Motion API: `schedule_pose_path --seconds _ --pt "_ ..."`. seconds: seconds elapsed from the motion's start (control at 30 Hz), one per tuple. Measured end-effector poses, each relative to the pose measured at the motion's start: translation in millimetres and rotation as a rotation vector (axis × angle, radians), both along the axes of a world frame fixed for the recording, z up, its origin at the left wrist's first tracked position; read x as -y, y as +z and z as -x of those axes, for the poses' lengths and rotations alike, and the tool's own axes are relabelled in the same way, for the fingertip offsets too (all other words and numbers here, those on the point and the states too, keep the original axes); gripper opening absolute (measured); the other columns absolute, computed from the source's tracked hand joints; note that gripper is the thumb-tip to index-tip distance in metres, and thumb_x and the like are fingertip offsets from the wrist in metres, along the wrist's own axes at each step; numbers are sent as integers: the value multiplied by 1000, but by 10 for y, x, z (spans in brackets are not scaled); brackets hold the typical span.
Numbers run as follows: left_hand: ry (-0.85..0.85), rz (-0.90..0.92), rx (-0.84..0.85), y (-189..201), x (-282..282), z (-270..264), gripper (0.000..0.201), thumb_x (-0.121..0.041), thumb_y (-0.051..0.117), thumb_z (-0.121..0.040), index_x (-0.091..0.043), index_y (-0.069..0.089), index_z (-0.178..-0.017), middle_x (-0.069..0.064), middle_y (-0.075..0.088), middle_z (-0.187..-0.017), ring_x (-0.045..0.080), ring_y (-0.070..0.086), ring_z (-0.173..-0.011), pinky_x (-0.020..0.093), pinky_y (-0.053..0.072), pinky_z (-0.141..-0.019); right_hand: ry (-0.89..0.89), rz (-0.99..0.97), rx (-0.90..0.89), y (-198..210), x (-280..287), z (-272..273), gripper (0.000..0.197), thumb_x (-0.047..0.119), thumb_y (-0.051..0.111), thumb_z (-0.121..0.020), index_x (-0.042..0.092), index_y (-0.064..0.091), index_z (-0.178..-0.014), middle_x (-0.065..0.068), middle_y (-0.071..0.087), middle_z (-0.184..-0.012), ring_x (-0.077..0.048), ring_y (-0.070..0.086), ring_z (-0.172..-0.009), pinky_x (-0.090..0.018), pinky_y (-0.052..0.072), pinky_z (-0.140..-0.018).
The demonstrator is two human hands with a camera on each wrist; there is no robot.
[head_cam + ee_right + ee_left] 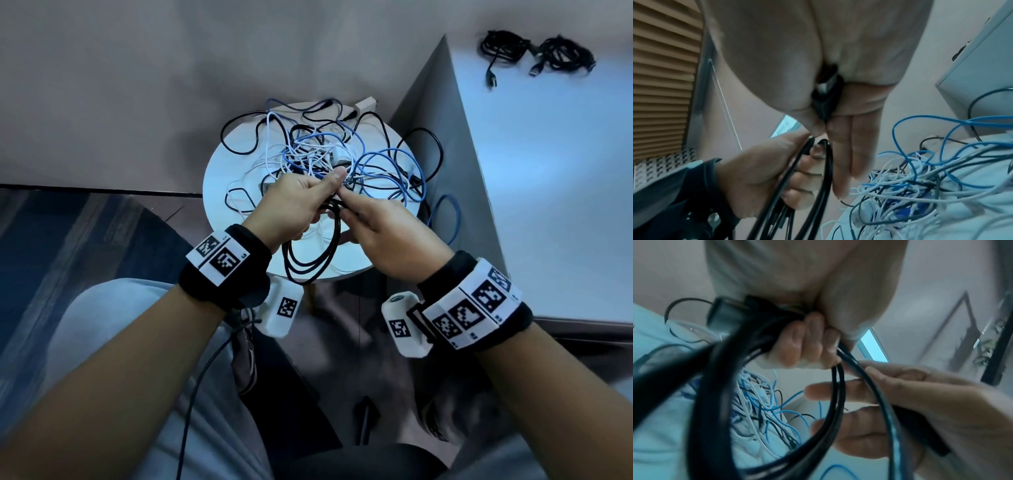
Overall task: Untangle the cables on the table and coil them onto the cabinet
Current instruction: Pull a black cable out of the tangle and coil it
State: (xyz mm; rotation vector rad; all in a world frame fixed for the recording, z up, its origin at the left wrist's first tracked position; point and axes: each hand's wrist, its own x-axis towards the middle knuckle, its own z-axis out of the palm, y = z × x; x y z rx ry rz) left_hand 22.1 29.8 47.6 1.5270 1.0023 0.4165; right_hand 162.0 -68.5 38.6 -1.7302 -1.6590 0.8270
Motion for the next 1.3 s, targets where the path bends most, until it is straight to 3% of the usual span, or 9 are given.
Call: schedule_pose_path --seconds 0.13,0.23,0.37,0.53,0.7,0.97,1.07,1.17,1.3 --pt "6 189 156 52 36 -27 46 -49 56 -99 -23 40 -65 -7 24 -49 10 15 -41 23 10 -43 -166 -20 -320 3 -11 97 39 42 44 -95 27 62 -125 -8 72 -98 -32 70 -90 -60 53 -86" --pt "68 209 197 10 41 -21 42 -48 61 -97 -22 43 -69 -7 23 -50 10 16 -41 22 13 -41 -229 71 -588 36 12 186 27 32 49 -104 13 63 -117 -8 69 -91 -24 70 -76 -49 58 -80" --pt "170 70 146 -53 40 -26 47 -50 66 -94 -19 44 -66 -3 35 -50 15 27 -42 23 22 -39 -252 139 -767 33 29 246 35 38 58 -98 6 61 -112 -5 64 -83 -22 63 -68 -39 56 -72" --pt "134 66 165 -54 58 -40 45 -51 60 -97 -15 48 -73 2 41 -52 16 34 -39 21 27 -38 -255 11 -659 -65 0 263 15 15 53 -103 1 58 -106 -5 60 -73 -24 59 -53 -44 48 -61" --pt "23 25 132 9 64 -7 44 -45 43 -106 -8 55 -86 7 53 -58 22 55 -43 19 35 -34 -315 -29 -662 -81 -24 194 22 14 43 -107 -4 56 -105 -2 49 -63 -20 51 -42 -62 47 -55" --pt "-46 -87 83 -18 -30 52 48 -41 42 -108 1 57 -90 13 62 -68 26 65 -55 42 56 -52 -358 -96 -727 -81 -43 187 16 11 44 -106 5 58 -111 -5 36 -66 -17 36 -46 -33 51 -44" --pt "-21 -326 -68 -53 -59 89 51 -46 48 -104 0 60 -86 3 56 -58 14 53 -45 29 42 -45 -382 -96 -677 -130 -64 130 15 16 48 -105 19 63 -105 4 41 -64 -8 34 -45 -26 36 -43" --pt "3 -449 -140 -36 -121 108 52 -48 57 -100 -4 57 -74 -10 42 -51 7 38 -44 29 30 -48 -381 -176 -472 -150 -74 52 16 22 52 -101 25 67 -105 18 56 -63 -2 46 -52 -21 35 -54" --pt "-3 43 39 -38 -88 67 32 -30 53 -105 -8 58 -81 -4 46 -56 12 34 -43 22 27 -40 -424 -384 18 -172 -40 31 20 13 54 -100 11 70 -113 -1 71 -88 -10 55 -75 -20 37 -69"
